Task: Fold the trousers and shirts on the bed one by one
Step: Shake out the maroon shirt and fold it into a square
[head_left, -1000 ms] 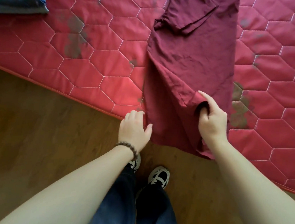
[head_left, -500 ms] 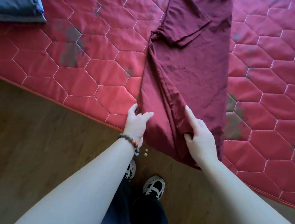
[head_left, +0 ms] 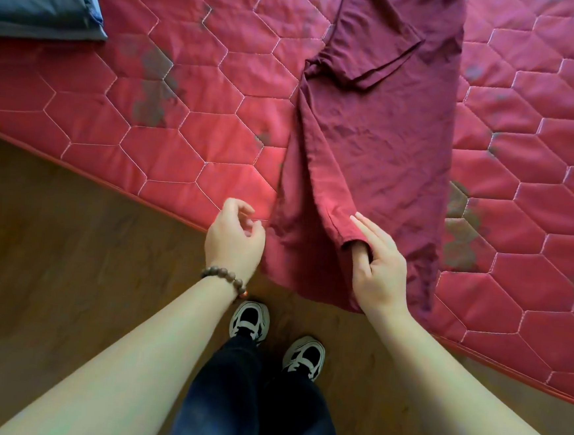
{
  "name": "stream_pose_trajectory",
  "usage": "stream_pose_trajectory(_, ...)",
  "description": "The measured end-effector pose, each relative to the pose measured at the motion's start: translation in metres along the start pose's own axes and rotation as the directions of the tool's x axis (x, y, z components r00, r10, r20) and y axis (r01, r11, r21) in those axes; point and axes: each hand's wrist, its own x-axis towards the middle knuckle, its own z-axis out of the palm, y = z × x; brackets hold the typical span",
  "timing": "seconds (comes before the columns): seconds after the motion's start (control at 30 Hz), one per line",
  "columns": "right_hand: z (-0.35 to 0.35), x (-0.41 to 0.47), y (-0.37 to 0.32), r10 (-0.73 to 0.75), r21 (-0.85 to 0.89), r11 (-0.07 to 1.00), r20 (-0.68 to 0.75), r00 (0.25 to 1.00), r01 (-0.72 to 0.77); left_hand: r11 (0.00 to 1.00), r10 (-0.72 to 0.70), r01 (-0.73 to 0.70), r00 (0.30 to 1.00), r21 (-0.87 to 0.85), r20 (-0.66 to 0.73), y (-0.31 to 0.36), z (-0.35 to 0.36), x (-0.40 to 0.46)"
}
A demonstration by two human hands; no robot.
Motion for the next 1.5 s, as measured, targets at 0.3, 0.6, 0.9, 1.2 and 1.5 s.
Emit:
stream_pose_trajectory(0.3,0.020,-0.025,-0.013,-0.061,-0.141,0.981,0.423,0.904,0.132,0.904,-0.269,0.380,0.862,-0.196,0.429,0.016,0.019,-0.002)
stream_pose_trajectory(0.6,-0.015,-0.031,0.040,0.098,-0.410,0.907,-0.008,0.995,-0.093,0.983,-0.170,0.163,0.981,0.078,0.095,-0.009,0.016,0.000)
stream_pose_trajectory(0.9,-0.057,-0.012,0.075,0.635,-0.186,0.742,-0.111,0.764,-0.644,0.967,-0.235,0.154,0.850,0.204,0.471,-0.008,0.016,0.016)
stream_pose_trajectory(1.2,-0.070,-0.005,0.074,0.137,-0.562,0.808,-0.114,0.984,-0.178,0.734,0.411,-0.492,0.870,0.467,0.272,-0.002,0.004,0.017)
stream_pose_trajectory(1.5,-0.043,0.010,0.109,0.044,-0.702,0.659,0.394,0.918,0.269,0.321,0.438,-0.830,0.556,0.455,0.706,-0.017,0.052,0.034)
